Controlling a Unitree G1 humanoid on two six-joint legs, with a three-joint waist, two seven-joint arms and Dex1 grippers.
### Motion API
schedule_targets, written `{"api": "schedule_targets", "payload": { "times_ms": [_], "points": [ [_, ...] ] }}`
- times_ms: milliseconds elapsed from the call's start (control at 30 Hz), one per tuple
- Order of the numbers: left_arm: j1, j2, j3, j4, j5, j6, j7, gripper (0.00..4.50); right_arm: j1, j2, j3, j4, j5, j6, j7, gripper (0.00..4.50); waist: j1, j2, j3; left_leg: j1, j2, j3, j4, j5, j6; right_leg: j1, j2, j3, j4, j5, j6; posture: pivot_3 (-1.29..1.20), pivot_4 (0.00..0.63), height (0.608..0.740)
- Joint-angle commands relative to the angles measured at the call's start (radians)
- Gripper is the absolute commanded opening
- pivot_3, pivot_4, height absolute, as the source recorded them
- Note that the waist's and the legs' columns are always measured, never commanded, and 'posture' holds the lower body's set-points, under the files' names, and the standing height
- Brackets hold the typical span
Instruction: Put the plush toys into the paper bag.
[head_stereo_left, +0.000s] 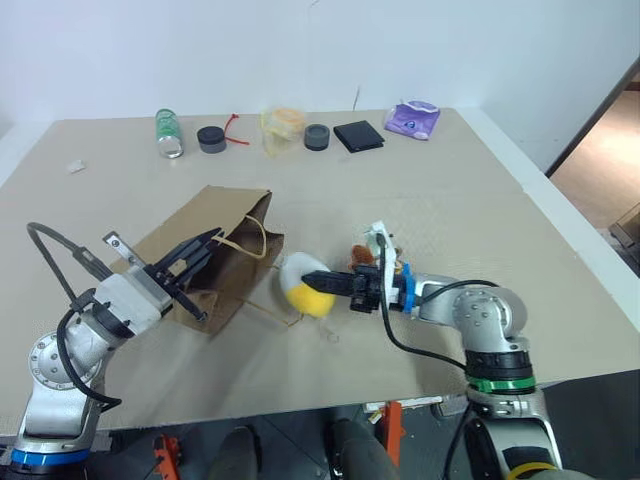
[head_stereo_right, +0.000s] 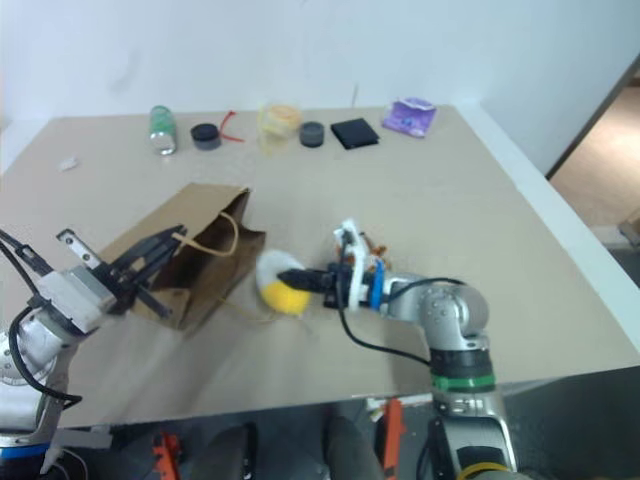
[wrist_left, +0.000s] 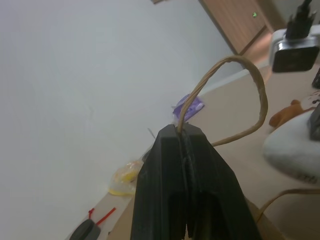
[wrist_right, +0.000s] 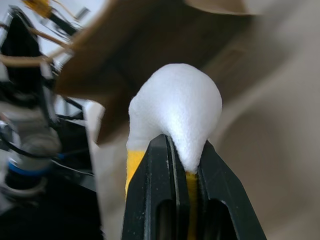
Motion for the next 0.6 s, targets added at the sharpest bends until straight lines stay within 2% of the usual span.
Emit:
{"api": "schedule_targets", "payload": {
  "times_ms": [33,433,600],
  "points": [
    [0.008,0.002,-0.009,-0.04,0.006,-0.017,-0.004,0.0,-0.051,0.04,-0.008,-0.019,0.049,0.006,-0.023,0.02,0.0,0.0,0.0,0.0,0.0,0.0,0.0,0.0,0.0,0.0,0.0,0.0,0.0,0.0,0.0,0.0,0.15,0.74],
    [-0.012,-0.003,-0.044,-0.035,0.01,-0.021,-0.001,0.0,-0.173,0.244,0.081,0.229,-0.081,-0.128,-0.142,0.02,-0.004,0.0,0.0,0.0,0.003,0.0,0.0,0.0,0.0,0.0,0.002,0.0,0.0,0.001,-0.001,0.0,0.15,0.74],
    [0.019,0.017,-0.042,-0.053,0.018,0.028,-0.001,0.0,-0.228,0.366,0.06,0.339,-0.117,-0.206,-0.212,0.02,-0.006,0.0,0.0,0.0,0.005,0.0,0.0,0.0,0.0,-0.001,0.004,0.0,0.0,0.001,-0.002,0.0,0.15,0.74]
  ]
}}
